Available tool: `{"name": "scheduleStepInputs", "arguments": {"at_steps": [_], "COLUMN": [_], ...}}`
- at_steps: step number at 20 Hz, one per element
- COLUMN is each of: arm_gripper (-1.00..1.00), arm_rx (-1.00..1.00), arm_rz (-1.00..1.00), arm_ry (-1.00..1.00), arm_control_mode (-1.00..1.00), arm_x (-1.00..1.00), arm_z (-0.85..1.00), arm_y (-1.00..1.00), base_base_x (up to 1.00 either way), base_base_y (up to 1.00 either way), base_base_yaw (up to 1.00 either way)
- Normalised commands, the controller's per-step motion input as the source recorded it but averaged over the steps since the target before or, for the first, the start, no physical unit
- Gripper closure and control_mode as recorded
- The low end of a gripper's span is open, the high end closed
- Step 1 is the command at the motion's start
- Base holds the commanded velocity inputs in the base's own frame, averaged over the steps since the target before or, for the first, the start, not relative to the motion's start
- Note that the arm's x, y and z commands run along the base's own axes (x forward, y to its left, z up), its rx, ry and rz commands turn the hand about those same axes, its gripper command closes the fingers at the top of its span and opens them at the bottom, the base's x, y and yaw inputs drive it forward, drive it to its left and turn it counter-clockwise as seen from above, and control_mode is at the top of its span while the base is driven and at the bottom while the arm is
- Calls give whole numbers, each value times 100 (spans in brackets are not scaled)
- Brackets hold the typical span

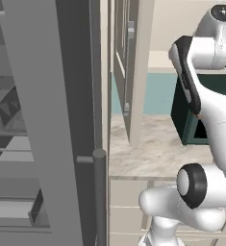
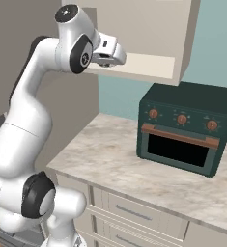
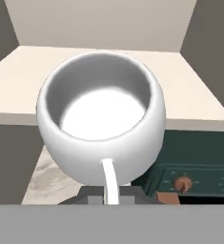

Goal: Move the mug from next to the sink to the open cabinet. Then, move the bowl with the potato to the fridge to clear the area for faucet cleaning.

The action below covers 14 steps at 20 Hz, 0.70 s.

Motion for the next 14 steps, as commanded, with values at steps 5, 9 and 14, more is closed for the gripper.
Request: {"name": "scheduleStepInputs", "arguments": {"at_steps": [5,9,14], "arm_gripper": [100,100,100], "arm_rx": [0,0,3], "arm_rz": [-13,-15,-11], "arm_ry": [0,3,7], "arm_control_mode": [-100,-100,-100], "arm_x": [64,85,69], "arm_z": [-9,-6,-3], "arm_y": [0,0,0], "base_base_x": [0,0,0], "base_base_y": [0,0,0], "base_base_yaw": [0,0,0]}}
